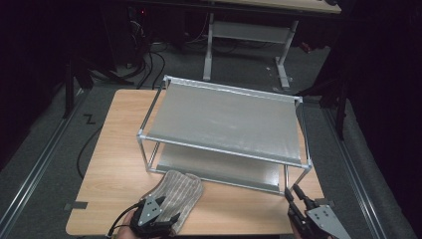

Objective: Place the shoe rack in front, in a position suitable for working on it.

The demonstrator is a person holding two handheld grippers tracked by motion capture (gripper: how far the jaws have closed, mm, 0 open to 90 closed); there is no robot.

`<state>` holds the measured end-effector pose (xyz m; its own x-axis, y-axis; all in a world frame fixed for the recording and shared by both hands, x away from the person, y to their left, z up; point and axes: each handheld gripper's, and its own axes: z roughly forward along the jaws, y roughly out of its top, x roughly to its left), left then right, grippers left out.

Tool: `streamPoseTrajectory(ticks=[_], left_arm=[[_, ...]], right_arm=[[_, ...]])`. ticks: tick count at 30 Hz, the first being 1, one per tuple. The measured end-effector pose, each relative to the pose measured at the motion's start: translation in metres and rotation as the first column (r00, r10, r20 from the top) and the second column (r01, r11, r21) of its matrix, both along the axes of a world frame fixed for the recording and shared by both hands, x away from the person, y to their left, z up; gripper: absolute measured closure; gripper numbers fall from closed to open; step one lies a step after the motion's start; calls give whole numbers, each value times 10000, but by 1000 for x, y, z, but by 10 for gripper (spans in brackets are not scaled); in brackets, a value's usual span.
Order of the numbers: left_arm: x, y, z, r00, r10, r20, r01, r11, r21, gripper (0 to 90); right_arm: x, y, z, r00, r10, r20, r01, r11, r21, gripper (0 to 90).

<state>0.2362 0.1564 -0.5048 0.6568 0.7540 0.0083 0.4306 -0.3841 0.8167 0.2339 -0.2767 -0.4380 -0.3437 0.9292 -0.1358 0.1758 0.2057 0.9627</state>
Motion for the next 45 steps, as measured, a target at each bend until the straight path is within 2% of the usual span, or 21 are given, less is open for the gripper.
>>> streamPoseTrajectory(ticks=[3,4,6,9,10,11,12,16,21,26,27,29,31,32,35,38,39,40,41,42,45], left_arm=[[1,-11,-3,9999,-98,-33,99,9983,566,274],[1,-11,-3,9999,-98,-33,99,9983,566,285],[1,-14,-4,9998,-211,28,209,9977,650,338],[1,-16,-3,9991,-414,3,413,9971,644,408],[1,-17,-3,9985,-540,6,539,9966,620,489],[0,-18,-2,9978,-659,95,650,9952,729,647],[0,-20,-2,9970,-751,191,732,9937,853,669],[2,-14,0,9965,-808,219,797,9957,472,716],[0,7,8,9912,-483,1230,534,9978,-391,721],[-1,22,13,9860,240,1651,-112,9969,-783,721],[-1,25,15,9819,426,1845,-279,9963,-816,721],[-3,33,18,9734,759,2160,-593,9949,-821,721],[-5,47,23,9656,1197,2307,-969,9895,-1075,721],[-5,47,23,9656,1197,2307,-969,9895,-1075,721],[-7,62,27,9531,1665,2529,-1409,9832,-1161,721],[-9,76,30,9380,2155,2714,-1811,9725,-1462,721],[-12,82,32,9265,2436,2867,-2047,9658,-1590,721],[-12,82,32,9265,2436,2867,-2047,9658,-1590,721],[-16,87,32,9149,2683,3016,-2278,9600,-1629,721],[-16,87,32,9149,2683,3016,-2278,9600,-1629,721],[-22,92,33,8923,3005,3370,-2642,9527,-1500,721]], right_arm=[[10,14,-7,9980,448,-453,-453,9989,-105,637],[10,14,-7,9980,448,-453,-453,9989,-105,637],[22,28,-15,9882,824,-1293,-845,9964,-109,610],[28,38,-21,9802,944,-1742,-1025,9940,-377,586],[33,42,-24,9779,938,-1866,-1067,9925,-604,576],[44,46,-27,9719,861,-2192,-1062,9910,-819,567],[50,47,-29,9693,747,-2344,-965,9919,-831,564],[71,47,-39,9524,265,-3038,-612,9926,-1053,559],[70,43,-47,9427,224,-3329,-636,9915,-1135,561],[69,33,-50,9352,-16,-3540,-309,9958,-861,568],[69,33,-50,9352,-16,-3540,-309,9958,-861,568],[73,32,-56,9218,-80,-3875,-329,9946,-988,572],[75,31,-59,9162,-106,-4006,-414,9918,-1209,569],[75,31,-59,9162,-106,-4006,-414,9918,-1209,569],[76,30,-61,8997,-29,-4366,-415,9949,-922,569],[75,31,-61,9025,-68,-4306,-454,9928,-1110,570],[75,31,-61,8999,-99,-4359,-429,9929,-1113,571],[75,31,-61,8999,-99,-4359,-429,9929,-1113,571],[75,31,-60,8958,-125,-4443,-388,9936,-1060,575],[75,31,-60,8958,-125,-4443,-388,9936,-1060,575],[75,30,-60,8922,-181,-4513,-333,9938,-1058,580]])
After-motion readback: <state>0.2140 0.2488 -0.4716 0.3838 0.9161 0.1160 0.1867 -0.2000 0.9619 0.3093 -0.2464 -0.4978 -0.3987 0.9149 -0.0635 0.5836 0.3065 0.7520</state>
